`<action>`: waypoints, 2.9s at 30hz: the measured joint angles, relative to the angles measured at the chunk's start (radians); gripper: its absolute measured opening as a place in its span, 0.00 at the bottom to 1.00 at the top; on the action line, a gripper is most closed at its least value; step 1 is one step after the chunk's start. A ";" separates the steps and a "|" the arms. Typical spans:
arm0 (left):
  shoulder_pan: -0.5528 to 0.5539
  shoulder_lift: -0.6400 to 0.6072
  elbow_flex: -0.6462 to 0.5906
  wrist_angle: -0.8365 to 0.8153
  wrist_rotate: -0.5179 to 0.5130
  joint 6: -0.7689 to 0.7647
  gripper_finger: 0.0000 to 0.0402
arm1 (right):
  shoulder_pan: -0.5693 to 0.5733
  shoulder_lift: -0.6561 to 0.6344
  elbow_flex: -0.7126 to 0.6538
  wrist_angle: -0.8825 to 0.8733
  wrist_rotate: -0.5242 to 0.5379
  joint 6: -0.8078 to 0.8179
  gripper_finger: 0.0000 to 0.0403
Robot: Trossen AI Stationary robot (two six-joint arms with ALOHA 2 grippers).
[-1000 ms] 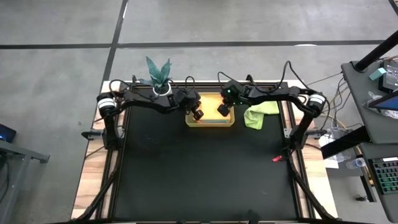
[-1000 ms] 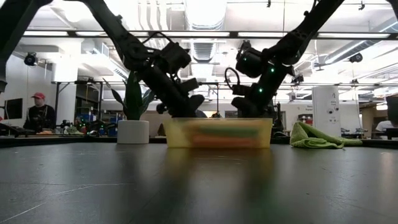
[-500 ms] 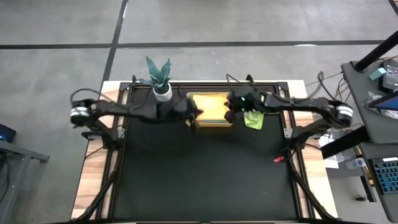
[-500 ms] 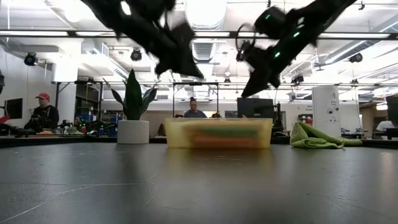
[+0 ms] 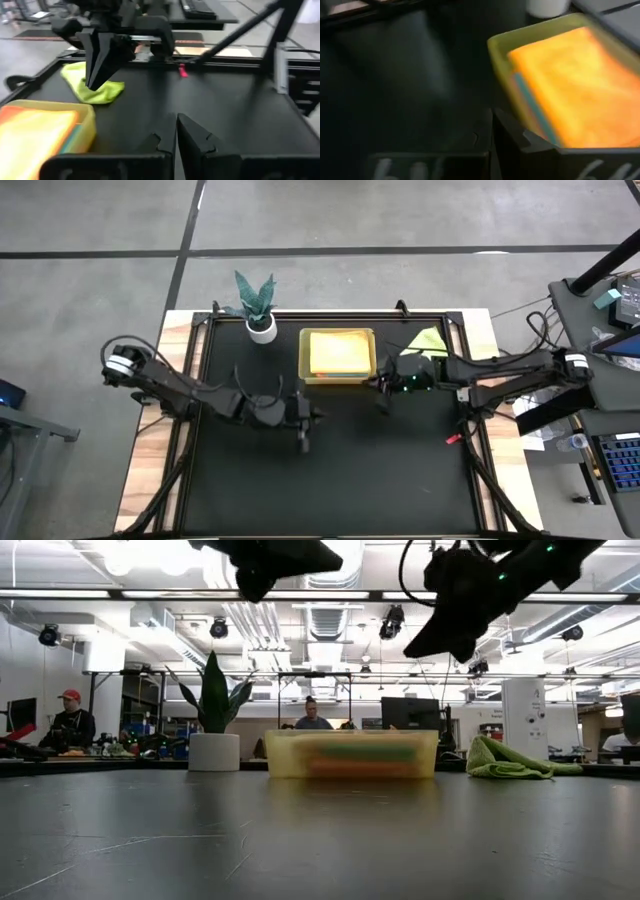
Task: Fold microfiber towels
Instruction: Fold the green towel on the table
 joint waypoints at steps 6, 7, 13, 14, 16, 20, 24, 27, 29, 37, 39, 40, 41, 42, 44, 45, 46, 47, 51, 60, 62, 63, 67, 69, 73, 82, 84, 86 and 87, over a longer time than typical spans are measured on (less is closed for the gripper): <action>-0.056 0.007 0.000 0.002 0.000 0.001 0.00 | 0.102 0.004 0.005 -0.100 -0.109 0.073 0.02; -0.060 0.007 0.000 0.001 -0.001 0.000 0.00 | 0.113 0.003 0.006 -0.133 -0.123 0.090 0.02; -0.064 0.007 -0.001 0.001 -0.001 0.001 0.00 | 0.133 0.002 0.006 -0.487 -0.124 0.203 0.02; -0.064 0.007 -0.001 0.000 -0.001 0.001 0.00 | 0.126 0.002 0.006 -0.554 -0.108 0.231 0.02; -0.064 0.007 -0.001 0.001 -0.001 0.001 0.00 | 0.111 0.002 0.006 -0.693 -0.021 0.320 0.02; -0.064 0.007 -0.001 0.000 -0.001 0.001 0.00 | 0.085 0.002 0.006 -0.904 0.228 0.512 0.02; -0.064 0.007 -0.001 0.001 -0.001 0.001 0.00 | 0.072 0.002 0.006 -0.917 0.305 0.552 0.02; -0.064 0.007 -0.001 0.000 -0.002 0.002 0.00 | 0.072 0.002 0.006 -0.871 0.305 0.528 0.04; -0.064 0.007 -0.001 0.000 -0.002 0.002 0.00 | 0.070 0.002 0.006 -0.836 0.299 0.500 0.07; -0.064 0.007 -0.001 0.001 -0.003 0.002 0.00 | 0.004 0.002 -0.054 -0.636 0.296 0.447 0.31; -0.064 0.007 -0.001 0.000 -0.003 0.002 0.00 | -0.027 0.007 -0.091 -0.564 0.297 0.442 0.36; -0.064 0.007 -0.001 0.001 -0.003 0.002 0.00 | -0.044 0.010 -0.109 -0.529 0.297 0.448 0.39; -0.064 0.007 -0.001 0.000 -0.003 0.002 0.00 | -0.063 0.013 -0.131 -0.492 0.297 0.449 0.41; -0.064 0.007 -0.001 0.001 -0.003 0.002 0.00 | -0.081 0.019 -0.150 -0.458 0.296 0.449 0.43; -0.064 0.007 -0.001 0.001 -0.004 0.002 0.00 | -0.113 0.034 -0.187 -0.386 0.297 0.449 0.45; -0.064 0.007 -0.001 0.000 -0.004 0.002 0.00 | -0.127 0.043 -0.205 -0.352 0.296 0.448 0.46; -0.063 0.007 -0.002 0.000 -0.004 0.003 0.00 | -0.139 0.054 -0.219 -0.329 0.295 0.448 0.47; -0.063 0.007 -0.002 0.001 -0.005 0.005 0.00 | -0.147 0.065 -0.229 -0.310 0.295 0.447 0.47; -0.058 0.007 -0.002 0.001 -0.010 0.010 0.00 | -0.156 0.127 -0.250 -0.248 0.296 0.430 0.46; -0.057 0.007 -0.002 0.001 -0.050 0.011 0.00 | -0.155 0.246 -0.251 -0.224 0.260 0.430 0.25; -0.057 0.007 -0.002 0.001 -0.050 0.011 0.00 | -0.155 0.249 -0.252 -0.228 0.247 0.430 0.17; -0.057 0.007 -0.002 0.001 -0.050 0.011 0.00 | -0.155 0.246 -0.252 -0.230 0.244 0.427 0.12; -0.055 0.007 -0.002 0.001 -0.050 0.011 0.00 | -0.155 0.221 -0.252 -0.234 0.222 0.409 0.04; -0.055 0.007 -0.002 0.001 -0.050 0.011 0.00 | -0.155 0.205 -0.249 -0.242 0.191 0.407 0.04; -0.055 0.007 -0.002 0.001 -0.100 0.011 0.00 | -0.136 0.169 -0.231 -0.251 0.098 0.384 0.04; -0.055 0.007 -0.002 0.001 -0.113 0.004 0.00 | -0.034 0.101 -0.204 -0.297 -0.197 0.367 0.03; -0.055 0.007 -0.002 0.001 -0.113 0.002 0.00 | 0.008 0.104 -0.204 -0.285 -0.235 0.354 0.03; -0.055 0.007 -0.002 0.001 -0.113 0.000 0.00 | 0.055 0.118 -0.204 -0.270 -0.238 0.356 0.03; -0.055 0.007 -0.002 0.001 -0.113 0.000 0.00 | 0.081 0.127 -0.204 -0.253 -0.238 0.358 0.03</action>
